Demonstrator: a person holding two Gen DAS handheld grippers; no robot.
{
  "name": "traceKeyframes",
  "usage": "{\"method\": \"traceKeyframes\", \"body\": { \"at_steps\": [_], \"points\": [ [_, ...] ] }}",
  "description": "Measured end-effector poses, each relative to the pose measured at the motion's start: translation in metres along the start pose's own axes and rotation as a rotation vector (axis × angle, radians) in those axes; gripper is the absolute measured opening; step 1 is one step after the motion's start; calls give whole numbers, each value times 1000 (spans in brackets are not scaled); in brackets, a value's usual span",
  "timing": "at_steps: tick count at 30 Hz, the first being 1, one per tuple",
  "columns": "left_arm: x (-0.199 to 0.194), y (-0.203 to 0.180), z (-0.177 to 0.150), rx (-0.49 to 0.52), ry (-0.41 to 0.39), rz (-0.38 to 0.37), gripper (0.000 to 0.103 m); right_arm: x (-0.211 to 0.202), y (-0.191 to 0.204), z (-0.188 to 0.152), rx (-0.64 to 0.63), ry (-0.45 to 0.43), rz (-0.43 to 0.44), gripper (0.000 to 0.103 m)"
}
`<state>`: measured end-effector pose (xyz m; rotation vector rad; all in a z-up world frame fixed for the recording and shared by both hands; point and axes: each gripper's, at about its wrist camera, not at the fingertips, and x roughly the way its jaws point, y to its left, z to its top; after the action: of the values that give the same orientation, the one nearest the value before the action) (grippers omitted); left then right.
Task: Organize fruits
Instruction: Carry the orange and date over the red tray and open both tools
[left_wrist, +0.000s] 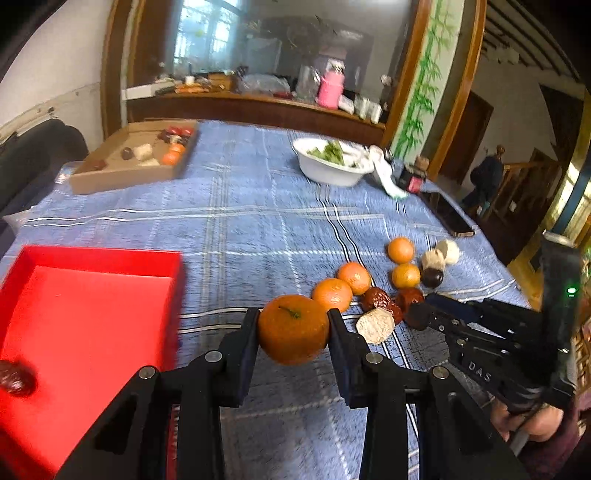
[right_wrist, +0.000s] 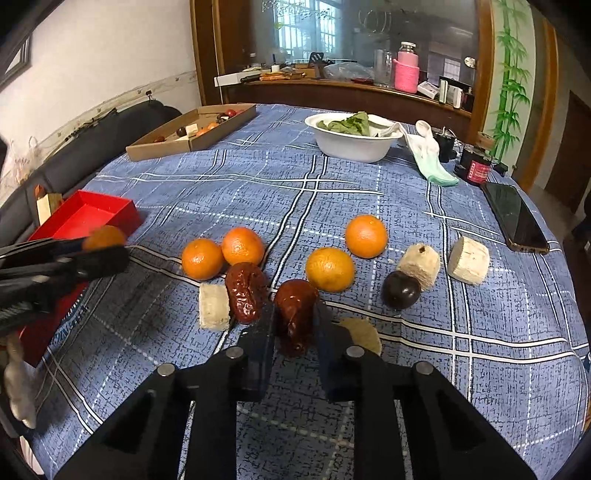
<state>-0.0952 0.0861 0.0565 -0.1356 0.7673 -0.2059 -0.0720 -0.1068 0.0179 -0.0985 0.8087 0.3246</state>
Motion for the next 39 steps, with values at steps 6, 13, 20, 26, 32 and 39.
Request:
{"method": "traceKeyframes", "body": {
  "at_steps": [6,13,20,26,32,39],
  "points": [
    [-43,39,-3,-72,-70,29,37,-27,-13,0,137,-27,146,1],
    [-67,85,-18,-175,-108,45,37,-44,-20,6,198,-37,152,6],
    [-71,106,-29,-223,-107,57,37,-9,2,1,96,69,47,23],
    [-80,119,-35,-244,-121,81,38,10,0,-4,112,107,25,26],
    [-82,136,-36,-278,-131,111,38,-25,7,3,137,34,71,25],
    [-69,165,-33,-341,-81,168,38,-39,80,35,37,43,284,26]
  ]
}}
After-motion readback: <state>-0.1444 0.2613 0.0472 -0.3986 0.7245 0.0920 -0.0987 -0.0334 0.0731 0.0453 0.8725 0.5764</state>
